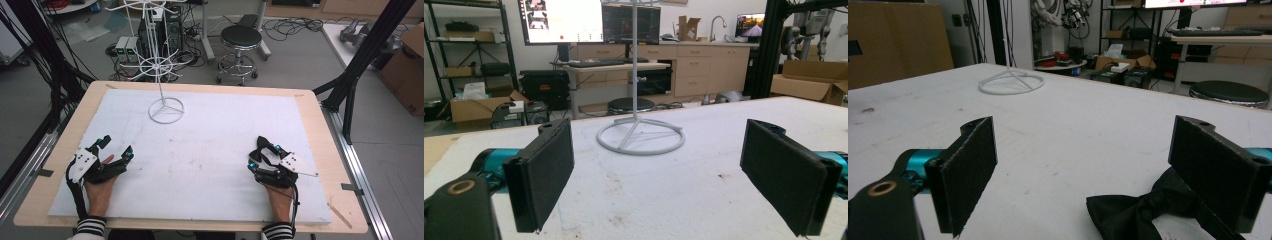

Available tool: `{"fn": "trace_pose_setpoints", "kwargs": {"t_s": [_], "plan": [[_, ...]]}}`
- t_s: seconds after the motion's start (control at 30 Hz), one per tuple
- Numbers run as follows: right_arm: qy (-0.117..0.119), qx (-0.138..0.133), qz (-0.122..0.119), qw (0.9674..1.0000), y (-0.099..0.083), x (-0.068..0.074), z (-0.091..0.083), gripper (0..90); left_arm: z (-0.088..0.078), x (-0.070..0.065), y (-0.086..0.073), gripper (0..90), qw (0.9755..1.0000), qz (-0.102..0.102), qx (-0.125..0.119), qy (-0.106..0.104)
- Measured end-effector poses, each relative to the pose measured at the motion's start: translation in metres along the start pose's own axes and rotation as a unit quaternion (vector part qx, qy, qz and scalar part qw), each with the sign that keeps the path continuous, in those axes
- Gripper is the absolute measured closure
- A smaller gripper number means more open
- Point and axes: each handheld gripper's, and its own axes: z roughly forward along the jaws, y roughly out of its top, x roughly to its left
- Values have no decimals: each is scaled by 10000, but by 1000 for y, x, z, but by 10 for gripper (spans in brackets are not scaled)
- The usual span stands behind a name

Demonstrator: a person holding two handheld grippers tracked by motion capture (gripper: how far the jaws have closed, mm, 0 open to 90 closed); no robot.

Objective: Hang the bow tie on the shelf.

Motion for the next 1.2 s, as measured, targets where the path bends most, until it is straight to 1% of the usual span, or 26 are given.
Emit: {"fn": "trace_pose_setpoints", "kwargs": {"t_s": [0.03,0.07,0.23,0.33,0.37,0.47,0.5,0.6,0.77,0.8,0.83,0.9,0.97,1.03,1.07,1.17,1.2], "plan": [[-14,-4,-19,10000,0,0,0,112,0,0,0,143,10000,0,0,0],[-8,27,17,10000,0,0,0,112,0,0,0,143,10000,-12,-3,0],[-62,83,-59,9999,1,1,1,112,0,0,0,143,10000,-1,1,-5],[-71,106,-47,9999,1,2,2,112,0,0,0,144,10000,-4,9,-7],[-81,97,-103,9999,1,2,2,112,0,0,0,143,10000,-4,2,-4],[-81,154,-62,9998,1,3,3,112,0,0,0,143,10000,-19,1,-6],[-89,160,-96,9998,1,3,3,112,0,0,0,143,10000,-18,-1,-4],[-98,173,-102,9998,1,3,3,112,0,0,0,143,10000,-5,4,-3],[-191,296,-164,9992,2,5,5,112,0,0,0,143,10000,-22,3,-8],[-191,296,-164,9992,2,5,5,112,0,0,0,143,10000,-27,1,-10],[-184,386,-184,9989,3,5,7,112,0,0,0,144,10000,-29,0,-11],[-190,466,-231,9985,4,6,9,112,0,0,0,143,10000,-24,2,-10],[-178,526,-173,9983,4,6,10,111,0,0,0,143,10000,-31,-2,-8],[-59,593,49,9982,7,4,10,112,0,0,0,143,10000,-28,1,-11],[-59,593,49,9982,7,4,10,112,0,0,0,143,10000,-28,0,-11],[-11,608,-94,9981,20,2,8,111,0,0,0,144,10000,-32,-4,-11],[-11,608,-94,9981,20,2,8,111,0,0,0,144,10000,-30,-2,-13]]}}
